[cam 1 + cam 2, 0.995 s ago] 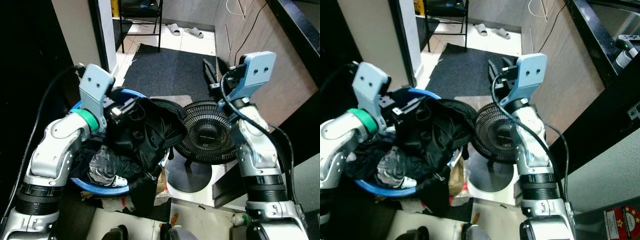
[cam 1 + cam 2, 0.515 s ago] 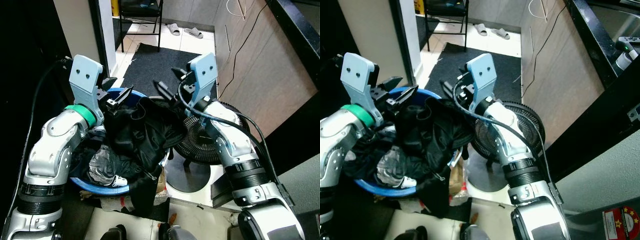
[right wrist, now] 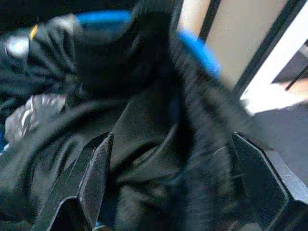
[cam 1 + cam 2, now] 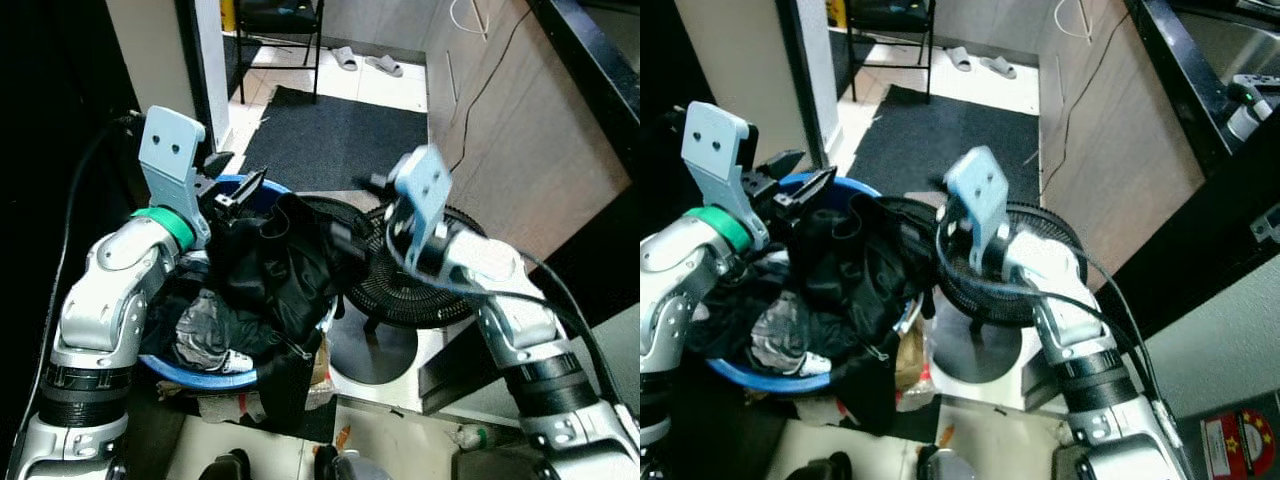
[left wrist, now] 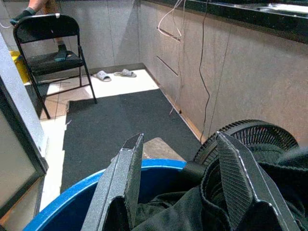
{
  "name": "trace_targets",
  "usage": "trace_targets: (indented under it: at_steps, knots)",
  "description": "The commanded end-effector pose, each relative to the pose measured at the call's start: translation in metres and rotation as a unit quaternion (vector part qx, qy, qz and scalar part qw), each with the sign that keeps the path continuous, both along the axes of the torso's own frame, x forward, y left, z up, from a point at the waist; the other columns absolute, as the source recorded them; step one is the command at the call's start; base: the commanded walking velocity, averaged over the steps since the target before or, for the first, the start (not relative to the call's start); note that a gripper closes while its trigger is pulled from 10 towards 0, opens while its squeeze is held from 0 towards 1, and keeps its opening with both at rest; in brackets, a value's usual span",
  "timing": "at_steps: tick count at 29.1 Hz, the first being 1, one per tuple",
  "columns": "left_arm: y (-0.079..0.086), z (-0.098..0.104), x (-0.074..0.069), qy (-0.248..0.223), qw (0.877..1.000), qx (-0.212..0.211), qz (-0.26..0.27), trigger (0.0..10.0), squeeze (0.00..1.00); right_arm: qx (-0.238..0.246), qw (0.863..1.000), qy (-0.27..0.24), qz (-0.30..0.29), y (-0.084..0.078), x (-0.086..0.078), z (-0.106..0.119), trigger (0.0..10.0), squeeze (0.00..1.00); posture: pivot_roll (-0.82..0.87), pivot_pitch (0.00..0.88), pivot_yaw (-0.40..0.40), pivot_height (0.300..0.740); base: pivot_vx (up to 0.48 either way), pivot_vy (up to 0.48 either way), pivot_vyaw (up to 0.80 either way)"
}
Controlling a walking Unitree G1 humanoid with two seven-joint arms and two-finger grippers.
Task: Clothes washing
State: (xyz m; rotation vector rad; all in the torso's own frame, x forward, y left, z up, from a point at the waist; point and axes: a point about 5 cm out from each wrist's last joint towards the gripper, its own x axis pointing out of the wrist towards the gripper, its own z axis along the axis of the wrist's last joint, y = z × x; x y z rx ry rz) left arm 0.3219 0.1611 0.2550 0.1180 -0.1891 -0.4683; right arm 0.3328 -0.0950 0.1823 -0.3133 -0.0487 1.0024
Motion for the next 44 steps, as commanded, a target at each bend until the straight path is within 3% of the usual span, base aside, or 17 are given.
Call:
trace_targets:
  at_steps: [1,6,8,15,19,24,26,28,30,31,33,36,39,44]
  knots:
    - [0.002,0.002,-0.002,-0.001,1.0,0.0,0.003,10.0,0.0,-0.009,1.0,0.005,0.012,0.007,0.002,-0.005,10.0,0.0,0.03,0.12,-0.049,0.74,0.0,0.0,0.0]
    - [0.005,0.003,-0.003,-0.001,1.0,0.0,0.011,10.0,0.0,0.0,1.0,0.016,0.003,0.011,0.007,-0.008,10.0,0.0,0.05,0.125,-0.052,0.74,0.0,0.0,0.0]
    - [0.009,0.003,-0.004,0.0,1.0,0.001,0.017,10.0,0.0,0.029,0.999,0.037,0.01,0.02,0.01,-0.009,10.0,0.0,0.06,0.128,-0.055,0.74,0.0,0.0,0.0]
    - [0.01,0.003,-0.004,0.001,1.0,0.002,0.021,10.0,0.0,0.054,0.996,0.056,0.035,0.036,0.01,-0.008,10.0,0.0,0.07,0.129,-0.055,0.74,0.0,0.0,0.0]
    - [0.009,0.002,-0.004,0.003,1.0,0.001,0.021,10.0,0.0,0.051,0.994,0.1,-0.016,0.043,0.02,-0.024,10.0,0.0,0.07,0.133,-0.056,0.74,0.0,0.0,0.0]
    - [0.01,0.002,-0.004,0.005,1.0,0.003,0.022,10.0,0.0,0.041,0.986,0.142,-0.075,0.035,0.031,-0.036,10.0,0.0,0.08,0.133,-0.052,0.74,0.0,0.0,0.0]
    - [0.01,0.002,-0.004,0.005,1.0,0.003,0.022,10.0,0.0,0.041,0.986,0.142,-0.075,0.035,0.031,-0.036,10.0,0.0,0.08,0.133,-0.052,0.74,0.0,0.0,0.0]
    - [0.01,0.002,-0.003,0.006,1.0,0.003,0.021,10.0,0.0,0.011,0.984,0.132,-0.118,0.027,0.039,-0.037,10.0,0.0,0.08,0.127,-0.055,0.74,0.0,0.0,0.0]
    - [0.01,0.002,-0.003,0.006,1.0,0.003,0.021,10.0,0.0,0.011,0.984,0.132,-0.118,0.027,0.039,-0.037,10.0,0.0,0.08,0.127,-0.055,0.74,0.0,0.0,0.0]
    - [0.009,0.001,-0.004,0.007,1.0,0.003,0.021,10.0,0.0,-0.002,0.978,0.123,-0.166,0.018,0.047,-0.035,10.0,0.0,0.08,0.127,-0.054,0.74,0.0,0.0,0.0]
    - [0.009,0.001,-0.004,0.007,1.0,0.003,0.021,10.0,0.0,-0.002,0.978,0.123,-0.166,0.018,0.047,-0.035,10.0,0.0,0.08,0.127,-0.054,0.74,0.0,0.0,0.0]
    - [0.01,0.002,-0.004,0.008,1.0,0.004,0.022,10.0,0.0,0.038,0.954,0.145,-0.258,-0.005,0.061,-0.026,10.0,0.0,0.08,0.126,-0.046,0.74,0.0,0.0,0.0]
    - [0.011,0.002,-0.004,0.008,1.0,0.005,0.022,10.0,0.0,0.047,0.956,0.154,-0.244,-0.006,0.061,-0.025,10.0,0.0,0.08,0.127,-0.043,0.74,0.0,0.0,0.0]
    - [0.01,0.002,-0.003,0.008,1.0,0.005,0.022,10.0,0.0,0.023,0.962,0.163,-0.217,-0.004,0.057,-0.031,10.0,0.0,0.07,0.127,-0.044,0.74,0.0,0.0,0.0]
